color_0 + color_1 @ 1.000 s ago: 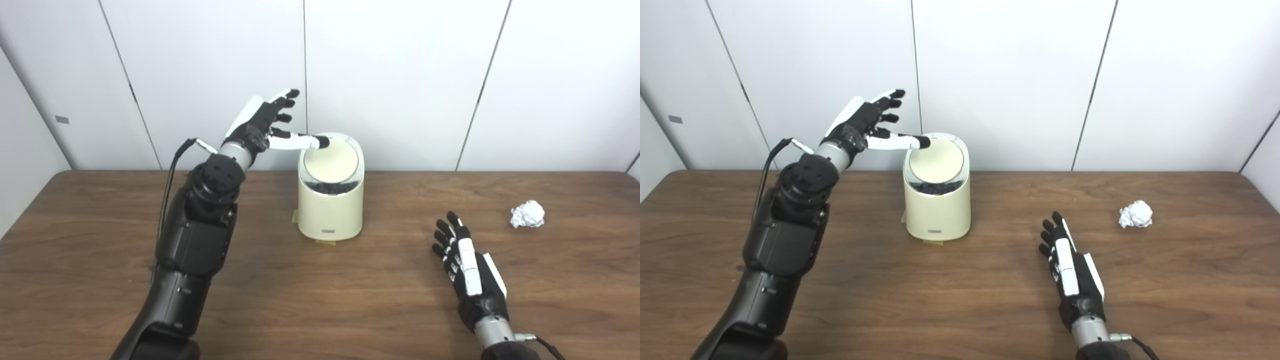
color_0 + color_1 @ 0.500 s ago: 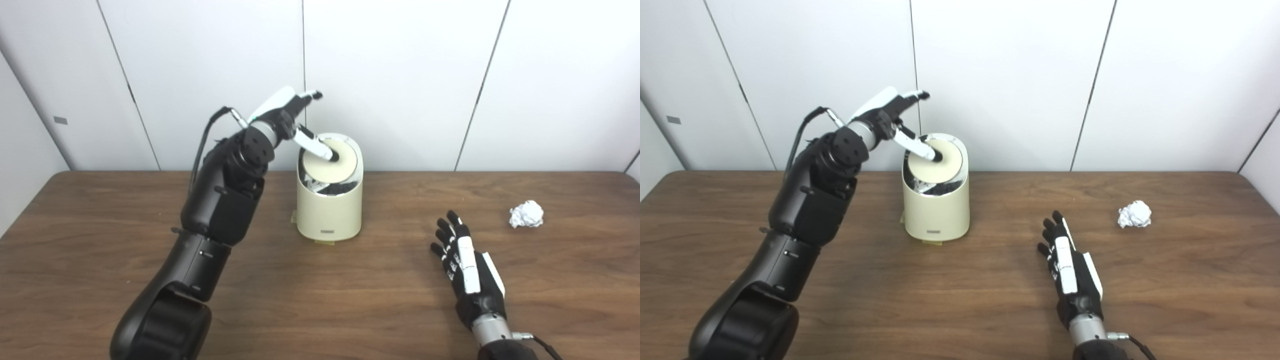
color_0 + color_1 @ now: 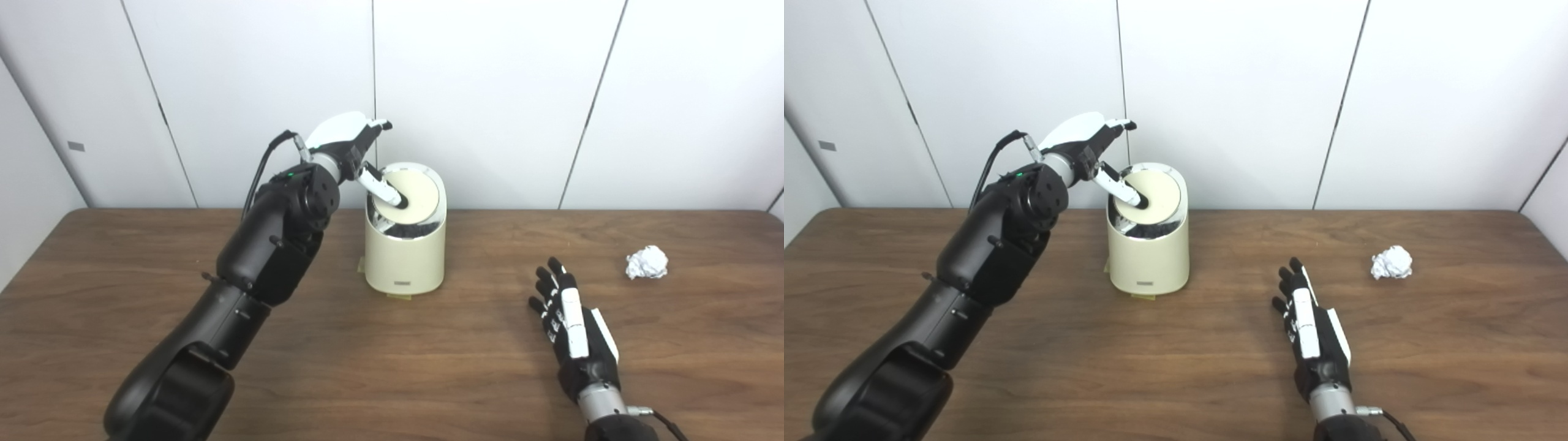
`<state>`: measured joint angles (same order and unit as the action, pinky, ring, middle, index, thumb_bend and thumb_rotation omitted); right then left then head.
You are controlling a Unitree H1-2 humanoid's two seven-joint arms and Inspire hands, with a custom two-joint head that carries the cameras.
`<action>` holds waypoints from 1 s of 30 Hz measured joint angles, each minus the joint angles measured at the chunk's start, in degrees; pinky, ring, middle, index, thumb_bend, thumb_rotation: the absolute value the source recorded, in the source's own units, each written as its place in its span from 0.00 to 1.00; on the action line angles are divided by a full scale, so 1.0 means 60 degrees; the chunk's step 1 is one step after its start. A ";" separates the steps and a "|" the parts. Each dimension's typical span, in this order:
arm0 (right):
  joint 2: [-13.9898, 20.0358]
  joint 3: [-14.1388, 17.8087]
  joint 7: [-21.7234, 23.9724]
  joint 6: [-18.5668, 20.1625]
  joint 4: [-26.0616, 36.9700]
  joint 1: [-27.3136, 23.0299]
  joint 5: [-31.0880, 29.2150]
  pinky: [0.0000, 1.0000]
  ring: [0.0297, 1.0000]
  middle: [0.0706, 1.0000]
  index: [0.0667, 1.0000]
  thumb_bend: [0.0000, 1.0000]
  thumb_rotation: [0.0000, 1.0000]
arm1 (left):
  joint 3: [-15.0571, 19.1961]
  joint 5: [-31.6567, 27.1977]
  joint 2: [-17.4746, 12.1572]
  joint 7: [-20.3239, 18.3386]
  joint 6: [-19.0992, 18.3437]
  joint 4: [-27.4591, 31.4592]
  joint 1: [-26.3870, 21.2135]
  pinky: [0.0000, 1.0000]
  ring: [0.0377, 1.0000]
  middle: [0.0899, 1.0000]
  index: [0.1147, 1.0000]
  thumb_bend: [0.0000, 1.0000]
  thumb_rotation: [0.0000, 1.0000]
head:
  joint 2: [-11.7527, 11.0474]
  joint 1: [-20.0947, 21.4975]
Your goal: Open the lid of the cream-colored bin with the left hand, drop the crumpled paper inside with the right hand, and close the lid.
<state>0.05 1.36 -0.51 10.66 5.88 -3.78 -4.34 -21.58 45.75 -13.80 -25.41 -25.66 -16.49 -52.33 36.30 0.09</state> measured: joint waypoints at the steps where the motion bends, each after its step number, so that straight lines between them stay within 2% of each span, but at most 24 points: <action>1: -0.0005 0.0000 0.0000 -0.0001 0.0000 0.0000 0.0001 1.00 0.98 0.96 1.00 0.61 1.00 | -0.0074 0.0006 -0.0050 0.0024 0.0033 0.0008 0.0000 0.81 0.97 1.00 0.99 0.95 0.17 | 0.0000 0.0000; 6: -0.0009 -0.0013 -0.0011 0.0010 0.0011 0.0000 0.0041 0.99 0.97 0.96 1.00 0.62 1.00 | -0.0303 0.0007 -0.0212 0.0160 0.0191 0.0008 0.0001 0.85 0.99 1.00 1.00 0.95 0.17 | 0.0000 0.0014; 11: -0.0016 -0.0017 -0.0020 0.0048 0.0041 0.0001 0.0055 0.99 0.98 0.96 1.00 0.62 1.00 | -0.0568 0.0063 -0.0287 0.0444 0.0502 0.0007 -0.0002 0.85 0.99 1.00 1.00 0.96 0.17 | 0.0000 0.0029; 19: -0.0039 -0.0015 -0.0023 0.0035 0.0042 0.0006 0.0019 0.99 0.97 0.96 1.00 0.62 1.00 | -0.1294 0.0765 -0.0342 0.0593 0.0892 -0.0153 -0.0219 0.97 1.00 1.00 1.00 0.98 0.13 | -0.0015 0.0088; 30: -0.0052 0.0013 -0.0019 -0.0004 0.0005 -0.0001 -0.0013 0.99 0.97 0.96 1.00 0.61 0.99 | -0.1611 0.1144 -0.0328 0.0827 0.1149 -0.0518 -0.0441 0.98 1.00 1.00 0.99 0.99 0.13 | -0.0044 0.0102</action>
<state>-0.26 1.43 -0.62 10.64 5.91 -3.79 -4.42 -31.24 52.61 -15.77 -20.45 -18.76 -19.59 -54.98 36.04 0.70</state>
